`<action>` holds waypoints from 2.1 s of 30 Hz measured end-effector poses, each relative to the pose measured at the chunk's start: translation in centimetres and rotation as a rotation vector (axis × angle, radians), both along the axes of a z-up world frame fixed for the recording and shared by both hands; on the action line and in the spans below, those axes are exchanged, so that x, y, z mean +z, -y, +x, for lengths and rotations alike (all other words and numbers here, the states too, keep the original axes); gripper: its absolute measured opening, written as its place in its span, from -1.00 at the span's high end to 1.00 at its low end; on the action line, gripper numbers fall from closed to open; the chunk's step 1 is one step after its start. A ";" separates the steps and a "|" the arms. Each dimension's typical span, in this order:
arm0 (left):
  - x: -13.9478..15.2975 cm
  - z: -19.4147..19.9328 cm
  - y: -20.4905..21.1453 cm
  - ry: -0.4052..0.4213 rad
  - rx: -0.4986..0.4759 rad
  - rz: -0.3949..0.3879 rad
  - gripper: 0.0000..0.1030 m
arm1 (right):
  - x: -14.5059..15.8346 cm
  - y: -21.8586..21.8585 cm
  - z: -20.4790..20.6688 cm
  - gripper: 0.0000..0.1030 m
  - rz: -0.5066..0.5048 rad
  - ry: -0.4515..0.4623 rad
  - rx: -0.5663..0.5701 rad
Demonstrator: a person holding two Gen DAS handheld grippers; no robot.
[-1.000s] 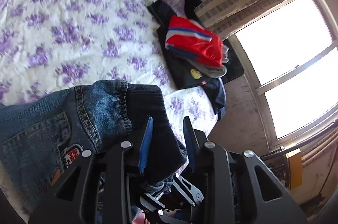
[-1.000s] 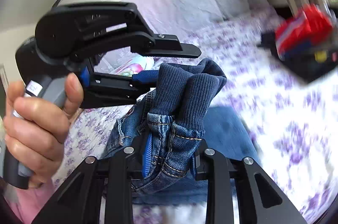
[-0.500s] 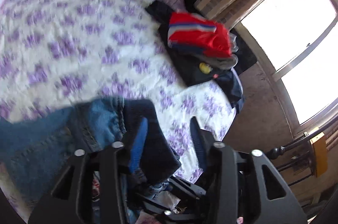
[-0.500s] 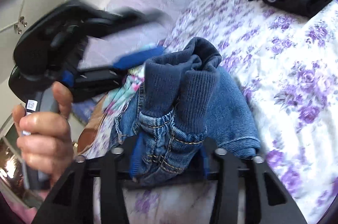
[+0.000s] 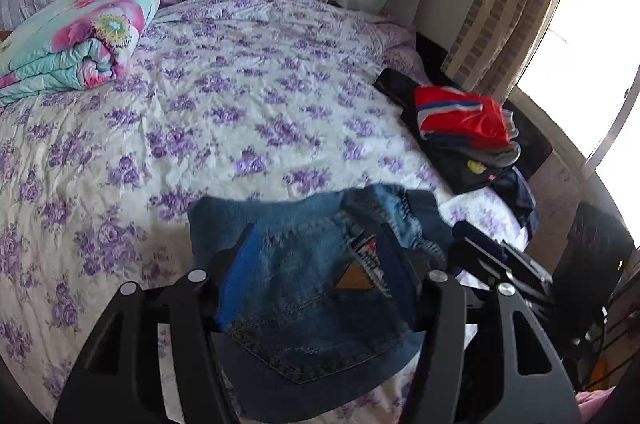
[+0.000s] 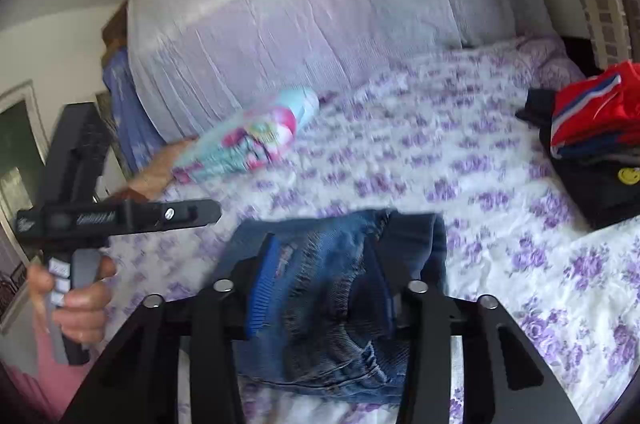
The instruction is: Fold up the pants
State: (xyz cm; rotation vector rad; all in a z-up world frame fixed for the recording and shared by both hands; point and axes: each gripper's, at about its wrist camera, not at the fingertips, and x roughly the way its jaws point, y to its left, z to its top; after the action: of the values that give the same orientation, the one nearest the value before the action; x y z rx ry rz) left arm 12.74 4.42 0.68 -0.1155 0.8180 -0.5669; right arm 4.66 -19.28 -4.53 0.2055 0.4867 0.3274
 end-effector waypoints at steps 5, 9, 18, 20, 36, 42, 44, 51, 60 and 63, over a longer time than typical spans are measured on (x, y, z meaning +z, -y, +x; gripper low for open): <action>-4.9 -0.9 1.6 0.009 -0.020 0.113 0.24 | -4.1 1.2 0.7 0.51 -0.032 -0.122 -0.054; -7.2 -0.8 2.2 0.000 -0.006 0.139 0.23 | -5.4 1.5 -0.2 0.51 -0.016 -0.140 -0.036; -1.3 0.7 -4.2 0.081 0.034 0.081 -0.11 | -0.2 -2.4 -6.1 0.21 -0.147 0.049 0.053; -0.1 2.7 -5.2 0.091 -0.017 0.098 -0.16 | 0.1 -4.8 -8.0 0.21 -0.148 0.066 0.186; -6.3 13.2 -4.5 -0.200 -0.319 -0.050 0.02 | -7.3 -18.2 -8.3 0.37 -0.239 -0.048 0.245; -7.0 13.0 -4.1 -0.158 -0.271 0.002 0.11 | -7.3 -19.5 -8.4 0.86 -0.301 0.006 0.130; -7.5 13.3 -3.9 -0.158 -0.255 0.017 0.11 | -7.4 -19.5 -8.7 0.89 -0.319 0.011 0.135; -9.6 14.7 -4.1 -0.213 -0.190 0.020 0.11 | -9.3 -18.7 -9.4 1.00 -0.352 -0.037 0.179; -1.8 8.7 -5.5 0.062 -0.138 0.043 -0.16 | -1.8 -13.3 -11.5 0.10 -0.252 0.158 0.066; -1.5 5.3 -4.7 0.088 -0.166 0.022 -0.35 | -1.4 -9.7 -9.6 0.10 -0.237 0.136 -0.084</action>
State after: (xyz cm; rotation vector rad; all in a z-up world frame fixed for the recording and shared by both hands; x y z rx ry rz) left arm 18.07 9.11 -0.82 -0.0020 0.7525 -0.7140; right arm -4.97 -9.61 -5.94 -0.0272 0.3777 0.1976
